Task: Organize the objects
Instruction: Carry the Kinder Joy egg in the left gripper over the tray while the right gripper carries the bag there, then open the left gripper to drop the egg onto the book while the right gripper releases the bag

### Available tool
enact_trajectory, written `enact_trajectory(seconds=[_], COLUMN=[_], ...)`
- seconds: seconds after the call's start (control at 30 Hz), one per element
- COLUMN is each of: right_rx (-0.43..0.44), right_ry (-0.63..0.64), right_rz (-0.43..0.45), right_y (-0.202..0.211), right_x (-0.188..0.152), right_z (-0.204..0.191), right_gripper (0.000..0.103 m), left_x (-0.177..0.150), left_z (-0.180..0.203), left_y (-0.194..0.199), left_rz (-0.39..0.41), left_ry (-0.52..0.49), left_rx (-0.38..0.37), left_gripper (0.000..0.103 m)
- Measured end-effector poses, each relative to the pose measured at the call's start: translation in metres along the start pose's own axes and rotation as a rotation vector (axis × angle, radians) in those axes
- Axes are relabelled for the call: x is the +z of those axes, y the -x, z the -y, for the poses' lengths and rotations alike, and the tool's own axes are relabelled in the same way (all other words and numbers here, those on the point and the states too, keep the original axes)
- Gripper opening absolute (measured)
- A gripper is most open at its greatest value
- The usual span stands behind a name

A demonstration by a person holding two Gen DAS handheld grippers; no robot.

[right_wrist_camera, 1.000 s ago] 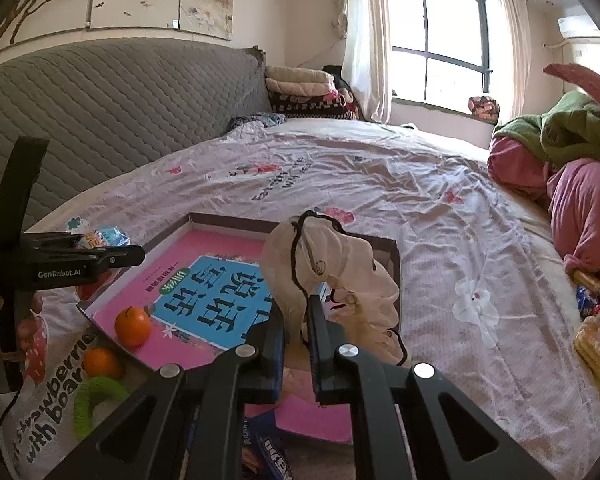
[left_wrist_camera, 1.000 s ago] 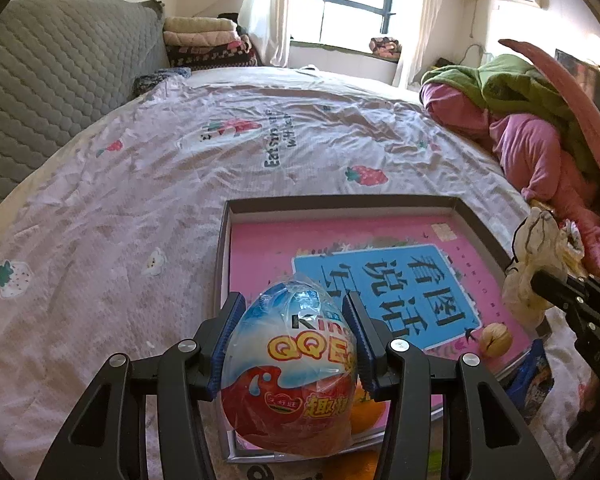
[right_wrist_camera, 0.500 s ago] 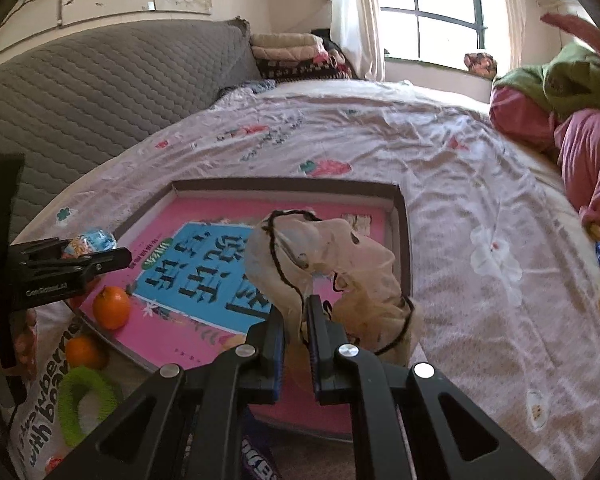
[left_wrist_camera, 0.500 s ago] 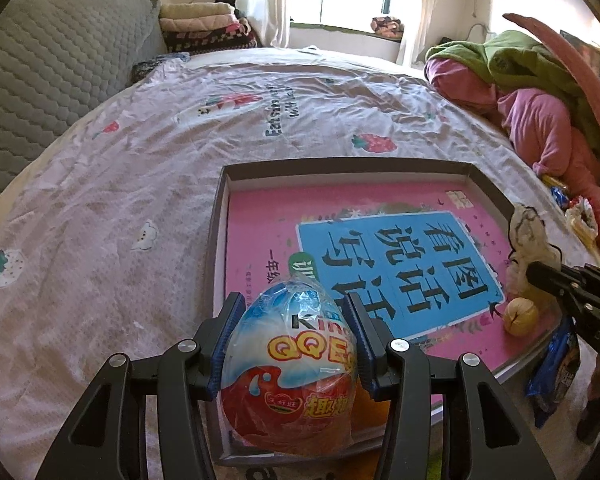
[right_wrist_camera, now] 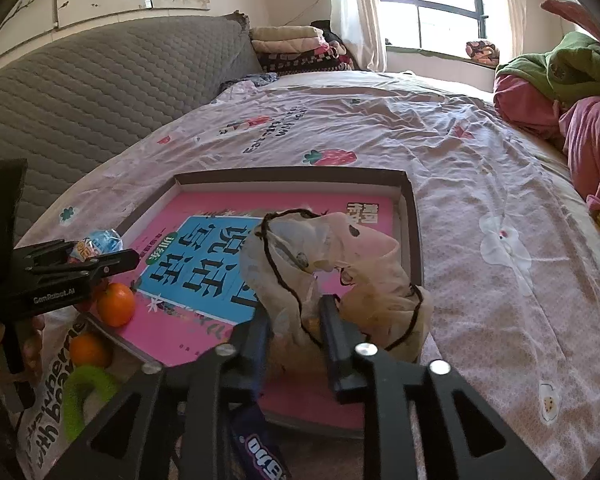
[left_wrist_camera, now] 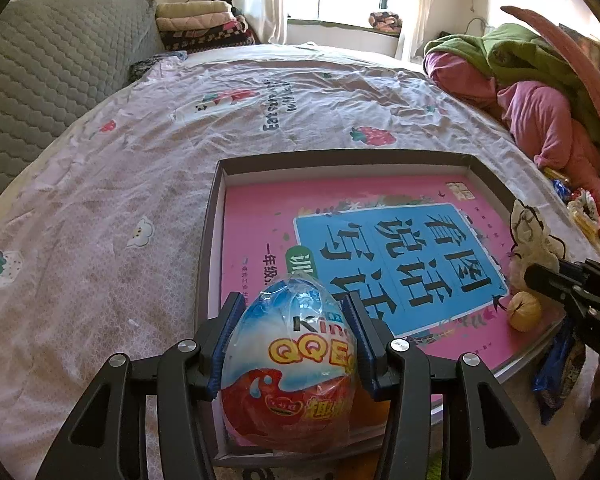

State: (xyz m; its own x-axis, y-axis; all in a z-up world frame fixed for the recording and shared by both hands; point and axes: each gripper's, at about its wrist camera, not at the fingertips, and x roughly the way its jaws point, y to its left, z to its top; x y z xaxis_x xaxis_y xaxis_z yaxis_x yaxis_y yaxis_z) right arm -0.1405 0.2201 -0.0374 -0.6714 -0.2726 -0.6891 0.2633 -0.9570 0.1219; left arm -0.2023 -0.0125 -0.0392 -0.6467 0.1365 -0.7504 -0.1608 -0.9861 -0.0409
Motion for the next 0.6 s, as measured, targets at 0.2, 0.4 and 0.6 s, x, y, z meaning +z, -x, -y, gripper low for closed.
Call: enact_trajectory(seconds=[0.2, 0.4, 0.6], right_rx=[-0.038, -0.063, -0.068], right_ry=[0.037, 0.034, 0.04], right_rz=[0.015, 0.053, 0.087], right_y=[0.005, 0.016, 0.026], right_x=[0.001, 0.006, 0.01], right_z=[-0.007, -0.006, -0.007], right_gripper=[0.029, 0.029, 0.029], left_x=[0.0, 0.0, 0.001], left_z=[0.0, 0.0, -0.004], left_y=[-0.001, -0.001, -0.002], left_rz=[-0.002, 0.004, 0.006], left_ry=[0.0, 0.001, 0.006], left_rx=[-0.001, 0.01, 0.021], left_gripper=[0.055, 0.064, 0.064])
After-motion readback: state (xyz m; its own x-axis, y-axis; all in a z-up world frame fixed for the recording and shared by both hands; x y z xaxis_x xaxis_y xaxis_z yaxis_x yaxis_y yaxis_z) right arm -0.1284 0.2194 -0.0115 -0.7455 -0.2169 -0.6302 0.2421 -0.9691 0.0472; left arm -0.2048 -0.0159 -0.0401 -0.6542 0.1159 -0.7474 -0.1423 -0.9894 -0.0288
